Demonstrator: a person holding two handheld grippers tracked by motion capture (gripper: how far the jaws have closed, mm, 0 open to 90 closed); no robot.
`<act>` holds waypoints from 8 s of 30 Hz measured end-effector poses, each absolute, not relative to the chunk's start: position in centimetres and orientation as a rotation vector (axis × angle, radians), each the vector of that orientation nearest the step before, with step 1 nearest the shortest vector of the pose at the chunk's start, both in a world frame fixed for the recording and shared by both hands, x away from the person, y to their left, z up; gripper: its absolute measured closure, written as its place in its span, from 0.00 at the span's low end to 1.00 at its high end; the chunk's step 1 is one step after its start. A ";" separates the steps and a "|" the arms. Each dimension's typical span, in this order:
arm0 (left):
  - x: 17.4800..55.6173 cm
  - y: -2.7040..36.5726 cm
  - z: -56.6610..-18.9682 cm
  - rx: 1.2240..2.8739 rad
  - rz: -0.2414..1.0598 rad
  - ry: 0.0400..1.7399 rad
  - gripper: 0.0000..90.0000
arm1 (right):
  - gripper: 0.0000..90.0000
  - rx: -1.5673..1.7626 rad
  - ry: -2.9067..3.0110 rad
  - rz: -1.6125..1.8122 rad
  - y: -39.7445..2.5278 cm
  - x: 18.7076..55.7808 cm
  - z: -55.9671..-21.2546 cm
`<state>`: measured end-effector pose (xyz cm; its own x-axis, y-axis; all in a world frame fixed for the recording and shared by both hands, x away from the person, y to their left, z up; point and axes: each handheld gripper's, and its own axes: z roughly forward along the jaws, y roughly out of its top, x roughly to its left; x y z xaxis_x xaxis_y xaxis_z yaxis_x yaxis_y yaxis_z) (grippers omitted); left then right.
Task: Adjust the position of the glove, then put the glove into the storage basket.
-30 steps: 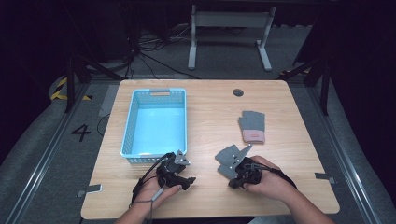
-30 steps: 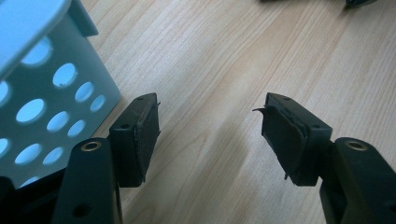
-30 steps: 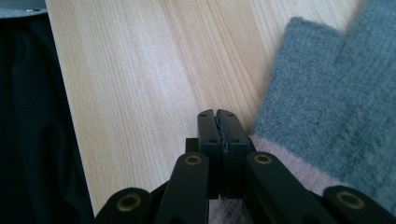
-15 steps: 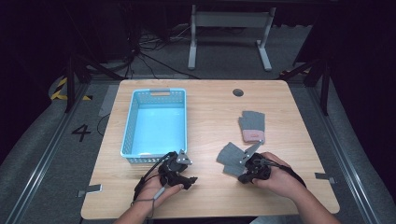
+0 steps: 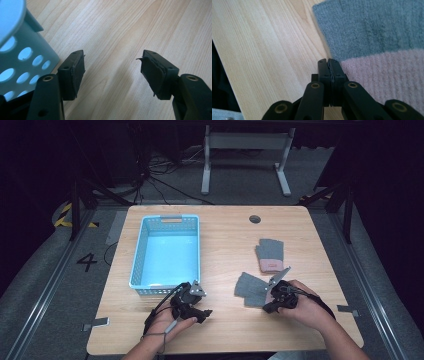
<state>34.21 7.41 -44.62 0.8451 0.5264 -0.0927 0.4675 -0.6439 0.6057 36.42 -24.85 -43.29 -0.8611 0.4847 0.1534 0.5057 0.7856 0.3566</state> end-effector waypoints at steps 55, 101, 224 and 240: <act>34.2 7.2 -44.5 2.380 0.122 0.725 0.40 | 1.00 -1.244 -2.894 -0.921 -26.0 44.3 -37.5; 34.2 7.1 -44.5 2.380 0.122 0.720 0.40 | 1.00 -1.330 -2.874 -0.738 -25.7 48.0 -42.7; 33.7 7.8 -44.7 2.382 0.122 0.757 0.40 | 0.90 -1.363 -2.971 -0.829 -30.4 51.1 -36.5; 33.7 7.8 -44.7 2.381 0.122 0.758 0.40 | 0.90 -1.202 -2.999 -0.900 -29.6 48.1 -33.9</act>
<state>33.70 7.81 -44.72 0.8301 0.5490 -0.0975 0.4909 -0.6367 0.5946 48.14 -29.58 -33.94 -0.7237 0.6901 0.0022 0.5773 0.6037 0.5498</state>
